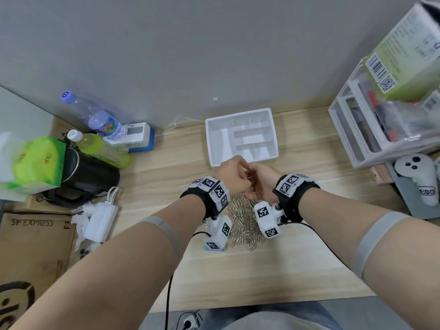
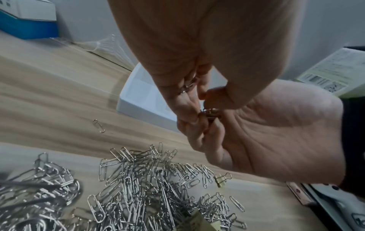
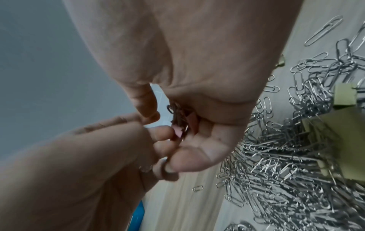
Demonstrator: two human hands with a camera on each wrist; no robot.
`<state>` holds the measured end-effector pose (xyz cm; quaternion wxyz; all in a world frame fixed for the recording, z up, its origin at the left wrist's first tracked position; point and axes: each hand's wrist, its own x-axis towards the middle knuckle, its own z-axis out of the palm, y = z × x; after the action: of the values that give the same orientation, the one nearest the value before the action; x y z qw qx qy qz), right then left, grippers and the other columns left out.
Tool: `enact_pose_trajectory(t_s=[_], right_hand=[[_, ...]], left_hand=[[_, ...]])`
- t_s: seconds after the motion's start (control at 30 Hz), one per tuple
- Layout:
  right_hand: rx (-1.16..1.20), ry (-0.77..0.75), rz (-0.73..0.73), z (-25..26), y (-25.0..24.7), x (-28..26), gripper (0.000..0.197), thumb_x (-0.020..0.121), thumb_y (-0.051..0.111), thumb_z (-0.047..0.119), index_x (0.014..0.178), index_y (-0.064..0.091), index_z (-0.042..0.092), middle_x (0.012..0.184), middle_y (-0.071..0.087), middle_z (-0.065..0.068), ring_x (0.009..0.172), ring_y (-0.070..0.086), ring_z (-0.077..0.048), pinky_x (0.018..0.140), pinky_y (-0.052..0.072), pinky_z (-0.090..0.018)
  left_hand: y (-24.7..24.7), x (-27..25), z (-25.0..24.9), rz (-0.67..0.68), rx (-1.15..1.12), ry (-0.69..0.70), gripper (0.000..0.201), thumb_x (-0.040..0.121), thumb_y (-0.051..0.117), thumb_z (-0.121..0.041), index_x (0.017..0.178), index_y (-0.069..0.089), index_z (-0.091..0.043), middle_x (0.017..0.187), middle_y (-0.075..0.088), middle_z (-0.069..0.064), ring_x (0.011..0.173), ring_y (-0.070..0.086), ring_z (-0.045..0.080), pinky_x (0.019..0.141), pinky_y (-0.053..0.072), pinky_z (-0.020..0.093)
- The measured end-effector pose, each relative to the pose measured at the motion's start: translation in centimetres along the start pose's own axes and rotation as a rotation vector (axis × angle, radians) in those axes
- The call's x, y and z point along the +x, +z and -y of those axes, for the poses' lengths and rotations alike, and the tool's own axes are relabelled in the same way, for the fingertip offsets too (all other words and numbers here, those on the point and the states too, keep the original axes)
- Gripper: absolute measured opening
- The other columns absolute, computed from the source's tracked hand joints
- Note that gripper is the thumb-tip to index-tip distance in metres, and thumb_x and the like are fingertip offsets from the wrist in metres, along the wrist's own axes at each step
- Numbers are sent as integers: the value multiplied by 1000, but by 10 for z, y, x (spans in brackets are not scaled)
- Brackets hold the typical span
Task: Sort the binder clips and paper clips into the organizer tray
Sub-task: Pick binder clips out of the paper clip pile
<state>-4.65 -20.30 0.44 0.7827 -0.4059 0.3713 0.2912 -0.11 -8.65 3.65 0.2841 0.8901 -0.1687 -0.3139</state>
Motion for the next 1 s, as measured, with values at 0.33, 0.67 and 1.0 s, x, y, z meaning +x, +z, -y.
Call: enact_pose_trajectory(t_s=[0.33,0.67,1.0], right_hand=[[16,54,-129,15,-6,17,31,99,44,38,80,51,14,62,48,-3,31,48,-14,37,41,-13],[-182,-82,-314,46,-4,51,17,88,55,-2,71,56,1,65,54,-14,50,48,-19,42,37,-23],[-375,-152,-296,66,1,89,6,92,55,7,94,58,11,102,62,-9,90,64,-20,77,57,-27]], left_hand=[[-4,23,1,-23,-86,10,38,80,62,1,114,55,-15,95,70,1,74,65,9,56,47,11],[-14,51,27,-120,-42,-97,17,75,72,-20,89,61,-22,80,66,-4,75,62,14,62,47,22],[-17,56,67,-42,20,-164,7,77,66,-14,82,63,-19,73,58,-9,72,57,12,58,43,21]])
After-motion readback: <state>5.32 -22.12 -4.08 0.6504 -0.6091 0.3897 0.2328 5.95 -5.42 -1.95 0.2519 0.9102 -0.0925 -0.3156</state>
